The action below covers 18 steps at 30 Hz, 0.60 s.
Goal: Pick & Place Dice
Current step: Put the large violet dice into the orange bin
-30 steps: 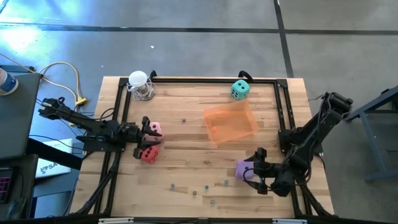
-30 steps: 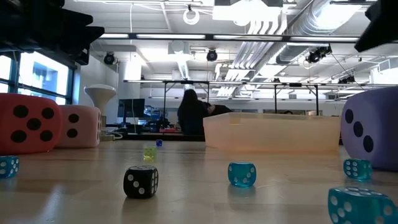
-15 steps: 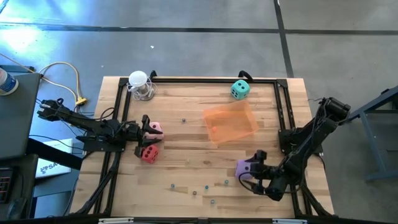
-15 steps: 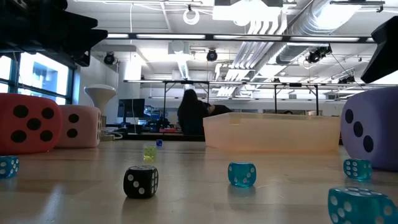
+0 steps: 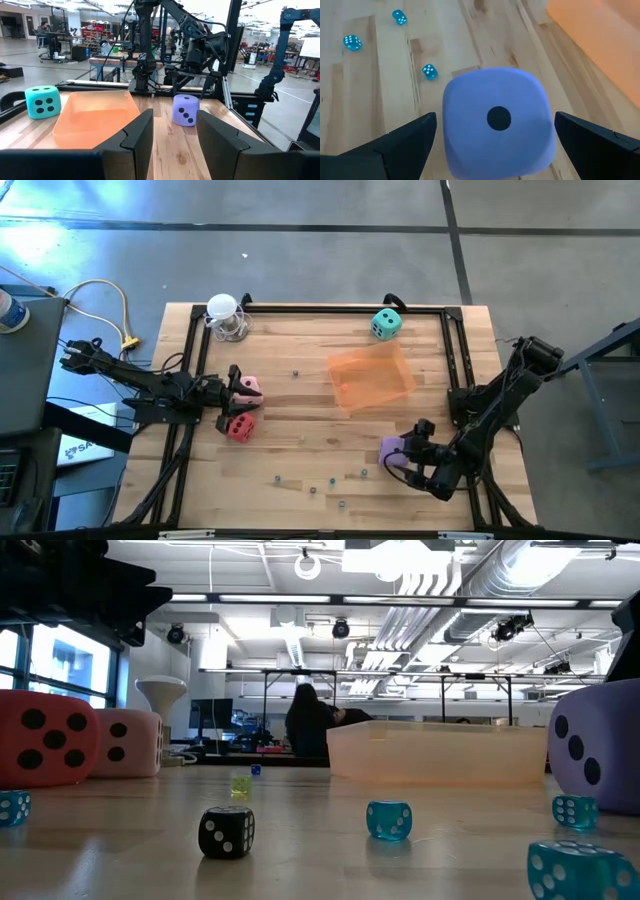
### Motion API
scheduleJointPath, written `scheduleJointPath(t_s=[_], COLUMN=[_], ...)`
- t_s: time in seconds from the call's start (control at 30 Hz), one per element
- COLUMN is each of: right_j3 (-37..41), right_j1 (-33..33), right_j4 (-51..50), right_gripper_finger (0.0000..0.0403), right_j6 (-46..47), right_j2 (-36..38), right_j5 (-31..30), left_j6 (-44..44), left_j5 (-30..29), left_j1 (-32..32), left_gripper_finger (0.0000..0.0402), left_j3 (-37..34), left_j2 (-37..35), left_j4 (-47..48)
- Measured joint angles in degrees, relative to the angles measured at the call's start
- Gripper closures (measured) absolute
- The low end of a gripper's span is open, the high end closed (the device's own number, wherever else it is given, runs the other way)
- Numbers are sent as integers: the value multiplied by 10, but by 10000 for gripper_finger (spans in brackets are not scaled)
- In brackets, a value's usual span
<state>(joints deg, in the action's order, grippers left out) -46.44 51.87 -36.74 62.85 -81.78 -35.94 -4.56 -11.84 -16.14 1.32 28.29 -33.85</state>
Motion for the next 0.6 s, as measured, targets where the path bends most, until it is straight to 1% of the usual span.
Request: scheduleJointPath(t_s=[0.13, 0.33, 0.47, 0.6], right_j3=[0, 0, -1, -1], right_j1=[-8, -24, -25, -25], right_j4=[1, 2, 2, 4], right_gripper_finger=[7, 7, 7, 7], right_j6=[0, -1, 0, 29], right_j2=[0, -7, -12, -12], right_j5=[6, 44, 44, 44], left_j6=[0, -2, 5, 7], left_j5=[0, 0, 0, 0], left_j1=[0, 0, 0, 0], left_gripper_finger=[257, 257, 257, 257], left_j3=[0, 0, 0, 0], left_j2=[0, 0, 0, 0], left_j4=[0, 0, 0, 0])
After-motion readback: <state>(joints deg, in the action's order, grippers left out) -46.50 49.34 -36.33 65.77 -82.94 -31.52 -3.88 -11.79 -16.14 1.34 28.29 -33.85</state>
